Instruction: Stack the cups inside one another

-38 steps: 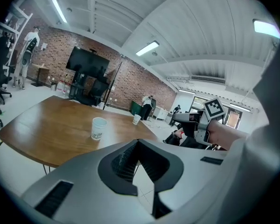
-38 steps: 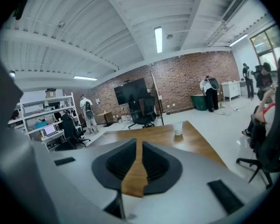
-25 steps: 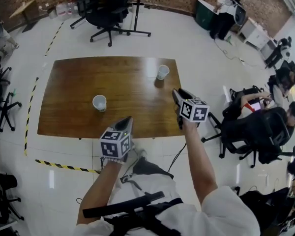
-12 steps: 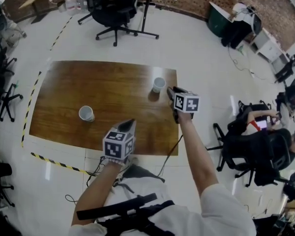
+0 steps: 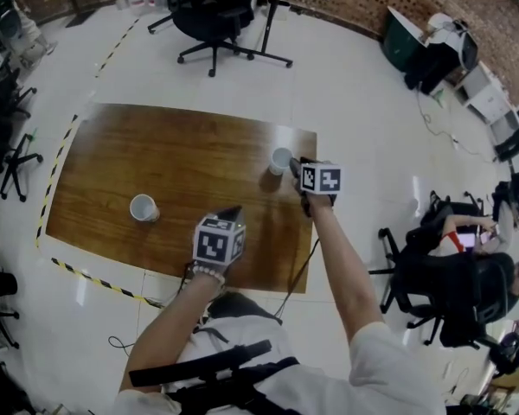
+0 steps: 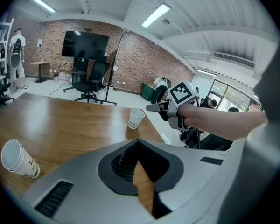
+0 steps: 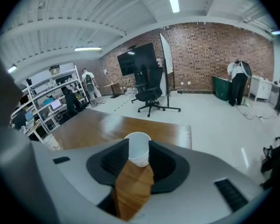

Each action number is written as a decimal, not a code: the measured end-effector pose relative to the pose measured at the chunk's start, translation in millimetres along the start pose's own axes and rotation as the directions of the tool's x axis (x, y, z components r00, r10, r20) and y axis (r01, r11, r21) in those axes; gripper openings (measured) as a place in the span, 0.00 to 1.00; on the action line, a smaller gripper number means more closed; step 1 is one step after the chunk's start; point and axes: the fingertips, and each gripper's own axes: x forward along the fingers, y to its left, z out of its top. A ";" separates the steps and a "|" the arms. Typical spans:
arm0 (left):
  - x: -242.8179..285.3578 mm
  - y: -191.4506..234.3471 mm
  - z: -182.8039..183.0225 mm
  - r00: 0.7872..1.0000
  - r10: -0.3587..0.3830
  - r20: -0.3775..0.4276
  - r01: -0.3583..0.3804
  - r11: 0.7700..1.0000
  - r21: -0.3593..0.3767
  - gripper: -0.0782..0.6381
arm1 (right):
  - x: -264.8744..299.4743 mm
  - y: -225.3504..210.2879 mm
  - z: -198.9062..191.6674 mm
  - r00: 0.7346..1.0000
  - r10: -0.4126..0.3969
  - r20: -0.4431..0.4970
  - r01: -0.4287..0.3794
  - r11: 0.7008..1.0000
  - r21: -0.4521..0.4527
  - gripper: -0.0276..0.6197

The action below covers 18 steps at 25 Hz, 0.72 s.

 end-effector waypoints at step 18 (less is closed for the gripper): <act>-7.7 28.7 -6.9 0.998 0.053 -0.031 -0.056 0.993 -0.106 0.10 | 64.2 -22.6 -1.2 0.994 -0.001 -0.113 0.001 1.000 0.003 0.24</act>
